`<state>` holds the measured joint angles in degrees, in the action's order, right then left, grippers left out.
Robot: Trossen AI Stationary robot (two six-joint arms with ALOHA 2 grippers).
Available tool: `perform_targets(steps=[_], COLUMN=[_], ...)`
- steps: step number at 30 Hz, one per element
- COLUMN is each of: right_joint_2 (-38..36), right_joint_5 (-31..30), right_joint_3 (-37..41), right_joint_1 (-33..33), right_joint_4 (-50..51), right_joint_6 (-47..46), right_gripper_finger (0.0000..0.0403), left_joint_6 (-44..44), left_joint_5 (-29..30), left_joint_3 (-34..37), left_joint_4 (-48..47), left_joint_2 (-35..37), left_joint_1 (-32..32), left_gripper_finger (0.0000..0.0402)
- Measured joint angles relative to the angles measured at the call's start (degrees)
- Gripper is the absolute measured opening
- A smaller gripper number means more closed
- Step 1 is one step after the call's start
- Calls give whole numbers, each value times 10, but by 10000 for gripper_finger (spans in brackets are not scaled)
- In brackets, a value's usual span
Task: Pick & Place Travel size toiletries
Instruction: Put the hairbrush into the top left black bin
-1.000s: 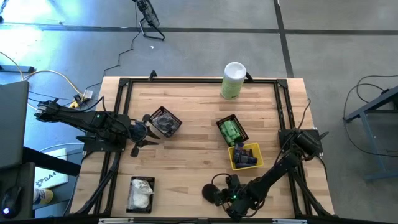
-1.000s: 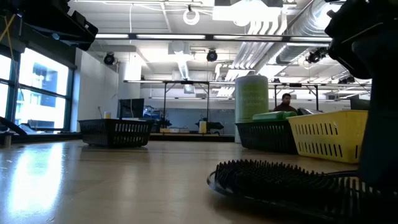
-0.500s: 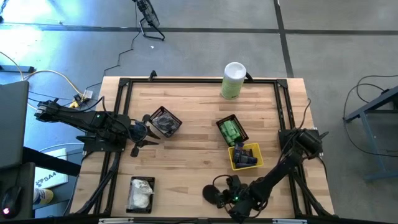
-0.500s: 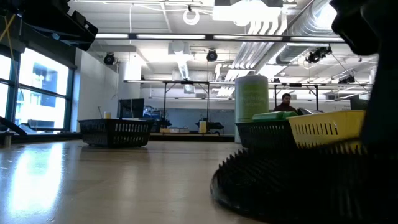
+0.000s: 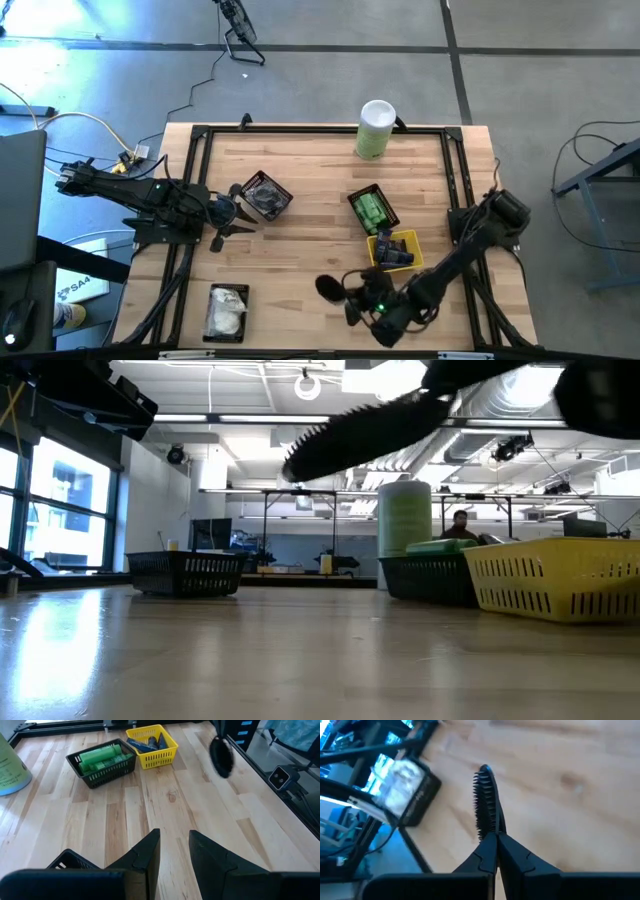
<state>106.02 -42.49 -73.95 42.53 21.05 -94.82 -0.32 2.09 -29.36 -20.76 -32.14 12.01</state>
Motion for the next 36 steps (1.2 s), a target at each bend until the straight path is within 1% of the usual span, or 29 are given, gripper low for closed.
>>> perform_targets(steps=[5,10,16,20,24,28,32,36], right_joint_2=[-22,-27,-35,-60,-88,-116,-120,-121], right_joint_5=[-20,-25,-6,9,20,38,63,99], right_joint_3=[0,0,0,0,0,-1,0,0], right_joint_1=[-32,-77,-139,-179,-212,-231,-237,-235], right_joint_4=[-3,-14,-28,-36,-42,-73,-121,-165], right_joint_6=[107,213,335,421,512,593,673,718], right_gripper_finger=[3,3,3,3,3,3,3,3], left_joint_6=[0,-1,-37,-69,-75,-75,-74,-75], left_joint_5=[0,0,0,0,0,0,4,19], left_joint_3=[0,0,0,0,0,0,0,0], left_joint_4=[0,0,1,4,18,62,126,192], left_joint_2=[0,0,0,0,0,0,-5,-18], left_joint_1=[0,0,0,0,0,0,0,0], left_gripper_finger=[100,100,100,100,100,100,100,100])
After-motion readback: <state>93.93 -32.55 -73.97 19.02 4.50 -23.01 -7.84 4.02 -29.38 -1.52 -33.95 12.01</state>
